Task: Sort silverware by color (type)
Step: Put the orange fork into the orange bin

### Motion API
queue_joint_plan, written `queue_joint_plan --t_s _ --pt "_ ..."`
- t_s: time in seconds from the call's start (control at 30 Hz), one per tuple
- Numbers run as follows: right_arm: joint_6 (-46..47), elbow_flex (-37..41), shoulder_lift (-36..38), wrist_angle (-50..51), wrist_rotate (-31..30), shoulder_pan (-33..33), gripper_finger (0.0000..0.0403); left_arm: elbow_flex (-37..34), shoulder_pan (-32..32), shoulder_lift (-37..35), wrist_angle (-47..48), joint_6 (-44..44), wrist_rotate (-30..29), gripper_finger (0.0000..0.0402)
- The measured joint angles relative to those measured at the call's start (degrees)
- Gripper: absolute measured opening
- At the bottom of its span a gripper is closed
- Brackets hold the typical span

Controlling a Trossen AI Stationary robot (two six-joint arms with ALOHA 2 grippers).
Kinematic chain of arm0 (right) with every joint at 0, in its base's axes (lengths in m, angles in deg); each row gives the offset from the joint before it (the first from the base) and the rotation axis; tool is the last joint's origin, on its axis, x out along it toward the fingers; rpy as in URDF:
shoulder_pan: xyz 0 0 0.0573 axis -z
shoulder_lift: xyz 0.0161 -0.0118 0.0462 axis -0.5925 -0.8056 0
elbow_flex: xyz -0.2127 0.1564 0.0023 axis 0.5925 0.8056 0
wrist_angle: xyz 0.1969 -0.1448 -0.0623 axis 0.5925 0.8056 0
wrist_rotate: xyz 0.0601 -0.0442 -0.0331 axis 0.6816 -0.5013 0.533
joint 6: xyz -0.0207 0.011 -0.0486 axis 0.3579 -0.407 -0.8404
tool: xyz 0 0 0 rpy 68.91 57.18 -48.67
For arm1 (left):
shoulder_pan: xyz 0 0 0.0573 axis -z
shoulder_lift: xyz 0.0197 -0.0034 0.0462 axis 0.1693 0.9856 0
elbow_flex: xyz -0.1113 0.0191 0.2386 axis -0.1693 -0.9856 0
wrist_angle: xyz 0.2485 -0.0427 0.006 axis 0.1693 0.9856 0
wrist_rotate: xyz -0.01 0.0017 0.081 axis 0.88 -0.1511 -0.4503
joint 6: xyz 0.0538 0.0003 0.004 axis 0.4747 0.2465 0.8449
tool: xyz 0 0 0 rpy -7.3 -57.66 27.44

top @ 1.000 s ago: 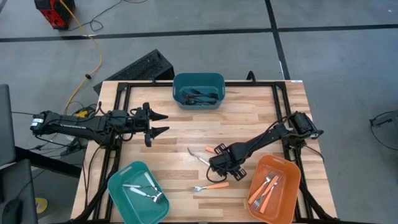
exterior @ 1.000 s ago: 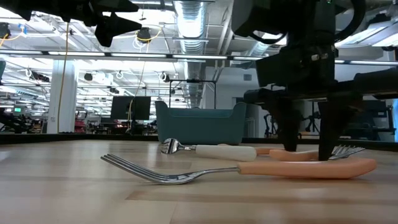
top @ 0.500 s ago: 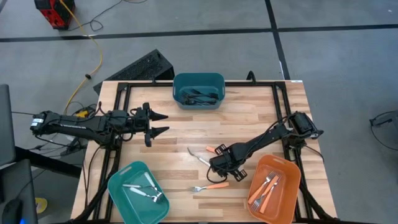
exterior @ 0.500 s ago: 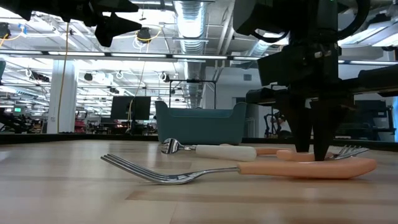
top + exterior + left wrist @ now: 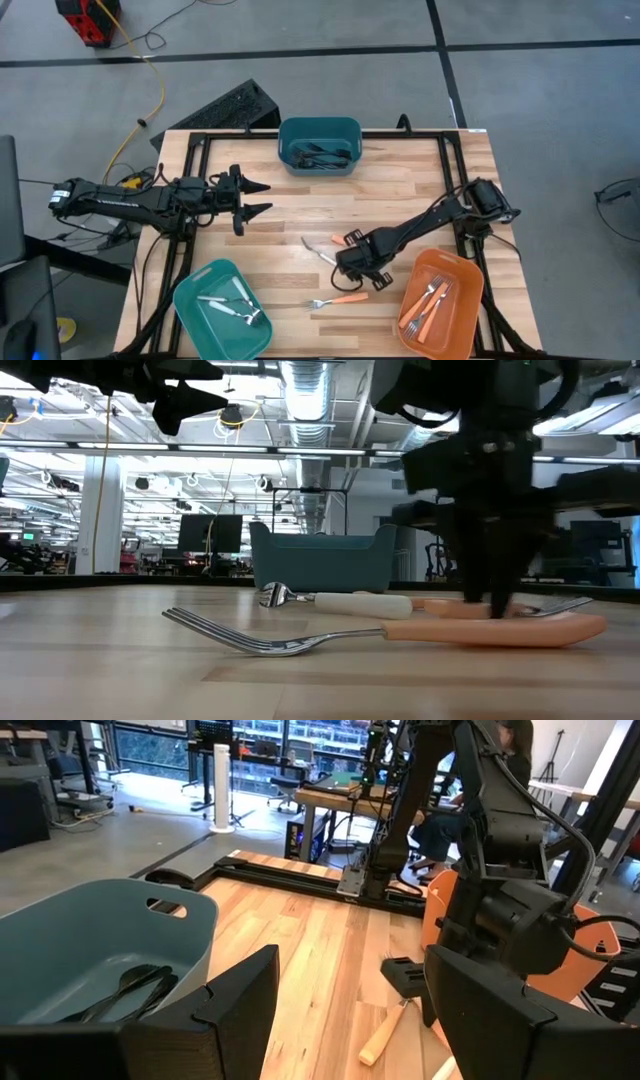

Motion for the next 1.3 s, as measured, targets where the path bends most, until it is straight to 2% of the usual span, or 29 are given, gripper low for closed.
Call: queue_joint_plan --t_s 0.47,0.7,1.3 --pt "-0.4 -1.4 6.5 -2.4 -2.5 4.8 0.0080 0.0 0.0 0.0 -0.2 -0.9 0.0 0.0235" --pt "-1.7 -1.6 9.6 -11.1 -2.1 8.4 0.0080 0.2 0.0 -0.4 -1.3 -1.9 0.0 0.0235" --pt "-6.9 -1.6 13.4 -22.4 -1.2 14.3 0.0090 0.5 0.0 -3.5 0.7 0.1 -2.5 0.0235"
